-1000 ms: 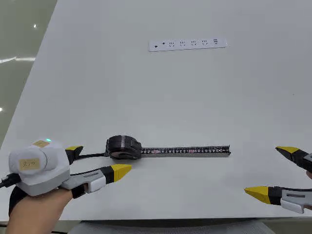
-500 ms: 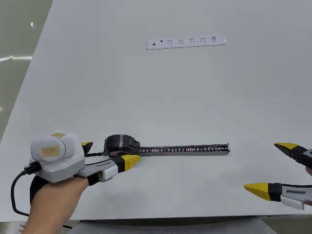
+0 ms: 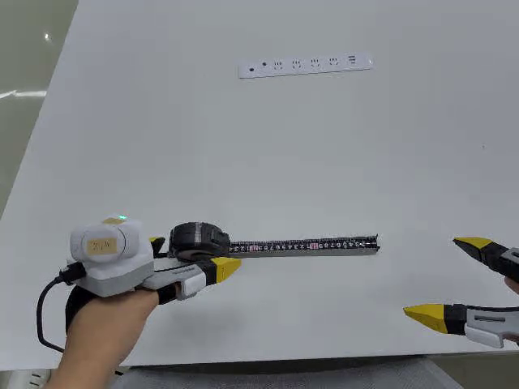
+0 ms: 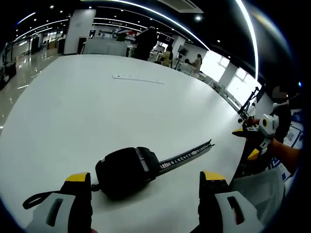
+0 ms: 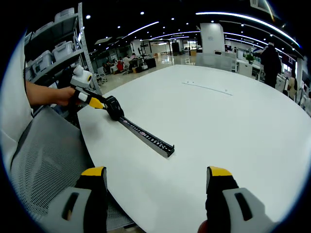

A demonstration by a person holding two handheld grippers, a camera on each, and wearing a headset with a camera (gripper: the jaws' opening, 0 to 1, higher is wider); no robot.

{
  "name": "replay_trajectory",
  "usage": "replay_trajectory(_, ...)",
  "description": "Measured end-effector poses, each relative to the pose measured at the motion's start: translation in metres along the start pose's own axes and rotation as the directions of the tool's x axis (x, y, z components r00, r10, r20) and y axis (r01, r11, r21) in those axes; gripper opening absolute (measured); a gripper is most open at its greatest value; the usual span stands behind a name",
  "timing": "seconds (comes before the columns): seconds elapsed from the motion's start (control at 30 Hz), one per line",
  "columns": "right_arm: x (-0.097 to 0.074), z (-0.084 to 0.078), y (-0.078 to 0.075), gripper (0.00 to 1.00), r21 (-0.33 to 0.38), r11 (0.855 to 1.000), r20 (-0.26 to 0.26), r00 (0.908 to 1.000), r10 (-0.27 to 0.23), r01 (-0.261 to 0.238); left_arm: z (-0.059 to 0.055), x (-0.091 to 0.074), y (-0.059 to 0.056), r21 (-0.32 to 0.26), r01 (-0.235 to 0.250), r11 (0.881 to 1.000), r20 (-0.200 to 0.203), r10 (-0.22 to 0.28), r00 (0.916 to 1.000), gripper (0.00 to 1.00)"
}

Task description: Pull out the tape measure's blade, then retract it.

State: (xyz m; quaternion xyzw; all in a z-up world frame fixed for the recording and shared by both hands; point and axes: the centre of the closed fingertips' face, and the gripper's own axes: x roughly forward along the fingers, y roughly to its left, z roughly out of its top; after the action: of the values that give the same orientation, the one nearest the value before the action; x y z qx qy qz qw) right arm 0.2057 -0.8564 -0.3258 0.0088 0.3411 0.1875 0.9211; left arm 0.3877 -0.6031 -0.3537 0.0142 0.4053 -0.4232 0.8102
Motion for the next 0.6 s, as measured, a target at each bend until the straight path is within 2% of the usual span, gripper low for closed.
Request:
replay_trajectory(0.33, 0.0015, -0.0011, -0.0001, 0.84, 0.001, 1.000, -0.002, 1.0000, 0.004, -0.004, -0.0031, 0.0026, -0.0035, 0.012, 0.008, 1.000, -0.012, -0.007, 0.9999, 0.87)
replay_trajectory(0.6, 0.0047, -0.0035, 0.0001, 0.83, -0.002, 1.000, -0.006, 0.9999, 0.009, -0.009, 0.0004, 0.0035, -0.0052, 0.013, 0.010, 1.000, -0.006, -0.010, 0.9999, 0.86)
